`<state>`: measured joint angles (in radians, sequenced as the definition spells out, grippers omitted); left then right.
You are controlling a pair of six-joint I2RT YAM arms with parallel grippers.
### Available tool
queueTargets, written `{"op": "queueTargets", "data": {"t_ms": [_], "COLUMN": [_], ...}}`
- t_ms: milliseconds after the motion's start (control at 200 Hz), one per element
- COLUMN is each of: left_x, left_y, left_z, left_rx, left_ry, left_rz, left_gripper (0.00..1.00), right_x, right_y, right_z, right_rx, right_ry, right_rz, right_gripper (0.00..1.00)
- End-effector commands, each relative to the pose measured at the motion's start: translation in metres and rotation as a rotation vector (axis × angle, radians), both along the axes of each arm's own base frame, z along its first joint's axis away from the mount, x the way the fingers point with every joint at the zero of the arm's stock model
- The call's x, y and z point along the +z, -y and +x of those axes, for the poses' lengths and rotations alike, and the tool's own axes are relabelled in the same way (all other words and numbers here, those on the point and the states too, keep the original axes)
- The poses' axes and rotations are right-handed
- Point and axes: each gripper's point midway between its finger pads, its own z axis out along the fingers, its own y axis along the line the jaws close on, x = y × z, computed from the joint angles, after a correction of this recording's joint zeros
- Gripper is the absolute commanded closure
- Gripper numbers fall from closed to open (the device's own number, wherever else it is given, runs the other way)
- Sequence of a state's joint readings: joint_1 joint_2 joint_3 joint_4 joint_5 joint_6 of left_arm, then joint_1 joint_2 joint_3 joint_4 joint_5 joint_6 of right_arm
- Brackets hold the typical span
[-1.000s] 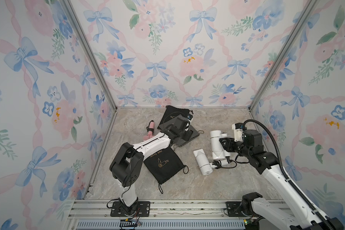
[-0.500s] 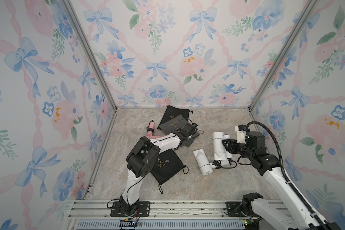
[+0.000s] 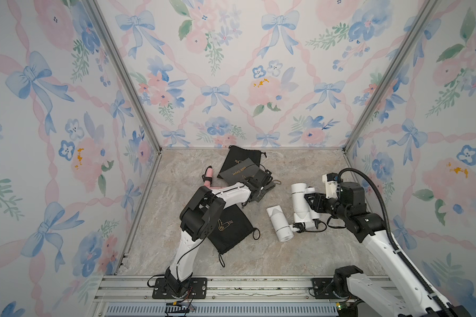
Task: Pack away hair dryers
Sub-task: Open the drawstring bag at the center of the board.
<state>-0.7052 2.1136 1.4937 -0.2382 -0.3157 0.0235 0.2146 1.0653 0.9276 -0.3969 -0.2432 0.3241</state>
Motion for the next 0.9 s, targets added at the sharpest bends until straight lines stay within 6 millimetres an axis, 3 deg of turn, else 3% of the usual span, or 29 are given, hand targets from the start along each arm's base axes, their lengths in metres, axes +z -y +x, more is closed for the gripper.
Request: {"op": "queueTargets", "data": {"t_ms": [0,325,600,895], "left_x": [0.046,0.083,0.102,0.103], "left_y": [-0.001,-0.011,-0.008,-0.014], "left_z": [0.010,0.004,-0.002,-0.009], "left_rx": [0.015,0.025,-0.001,-0.005], "left_ry": [0.030,-0.061,-0.062,-0.057], "left_rz": [-0.123,-0.365,-0.424,-0.410], "left_gripper": [1.00,0.97,0.96,0.96], "right_x": [0.008,0.009,-0.004,-0.013], "right_y": [-0.018,-0.073,-0.127,-0.151], "right_z": [0.007,0.006,0.008,0.034], "right_rx": [0.067,0.248,0.399,0.429], "right_ry": [0.066,0.152,0.158,0.151], "right_rz": [0.004,-0.031,-0.095,-0.156], "right_gripper": [0.68,0.67,0.67,0.67]}}
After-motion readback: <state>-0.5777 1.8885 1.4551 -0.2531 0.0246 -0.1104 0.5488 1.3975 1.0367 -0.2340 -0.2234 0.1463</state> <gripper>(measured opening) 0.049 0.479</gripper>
